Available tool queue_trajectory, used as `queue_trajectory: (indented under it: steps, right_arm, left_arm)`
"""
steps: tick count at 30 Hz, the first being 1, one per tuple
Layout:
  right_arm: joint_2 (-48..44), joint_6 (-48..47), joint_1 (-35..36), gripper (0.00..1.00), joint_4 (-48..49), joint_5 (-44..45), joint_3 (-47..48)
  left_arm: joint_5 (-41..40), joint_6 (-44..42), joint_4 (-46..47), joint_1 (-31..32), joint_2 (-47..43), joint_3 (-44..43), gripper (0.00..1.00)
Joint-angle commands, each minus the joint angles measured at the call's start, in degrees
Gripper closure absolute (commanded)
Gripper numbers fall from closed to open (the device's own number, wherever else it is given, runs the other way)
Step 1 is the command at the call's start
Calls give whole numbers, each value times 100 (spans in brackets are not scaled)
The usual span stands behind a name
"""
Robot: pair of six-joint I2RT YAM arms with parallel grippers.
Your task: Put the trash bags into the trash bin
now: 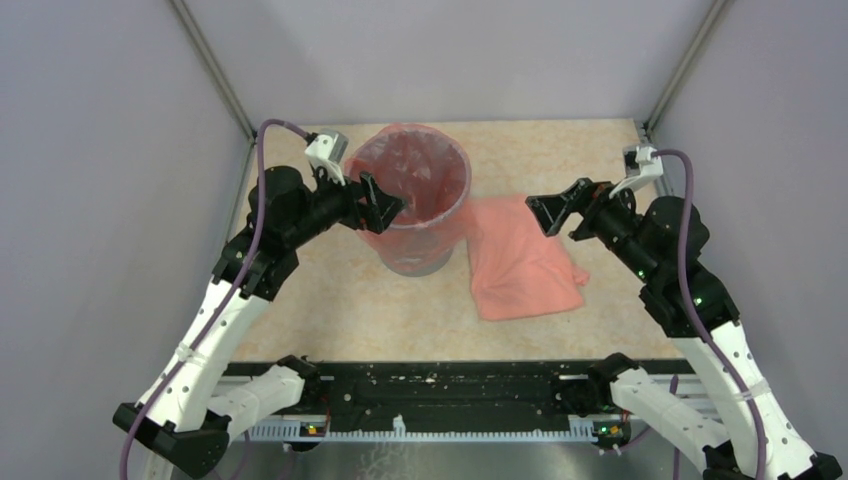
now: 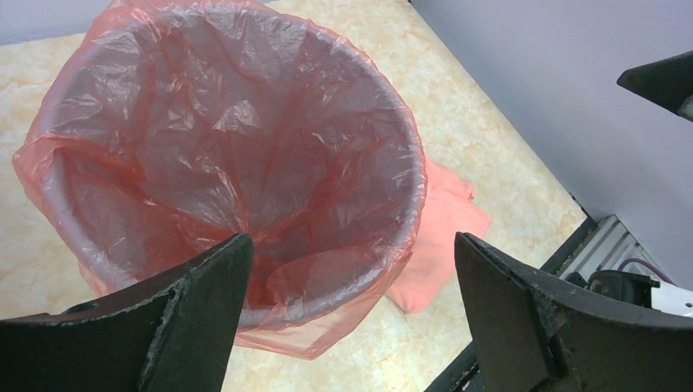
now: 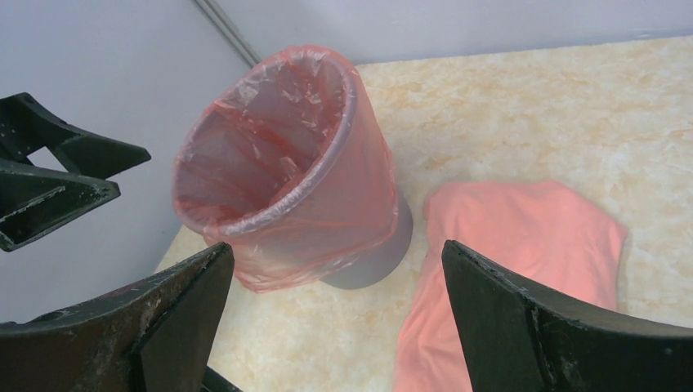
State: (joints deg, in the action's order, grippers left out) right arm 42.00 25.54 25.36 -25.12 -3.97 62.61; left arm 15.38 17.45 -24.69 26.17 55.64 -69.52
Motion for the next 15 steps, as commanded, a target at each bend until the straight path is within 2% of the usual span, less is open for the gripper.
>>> queue_trajectory:
  steps: [1, 15]
  right_arm:
    - [-56, -47, -49, 1, 69, 48, 130]
    - [-24, -136, -50, 1, 10, 78, 220]
  left_arm:
    - [-52, -40, 302, 15, -112, 33, 2]
    - [14, -67, 338, 19, -118, -88, 2]
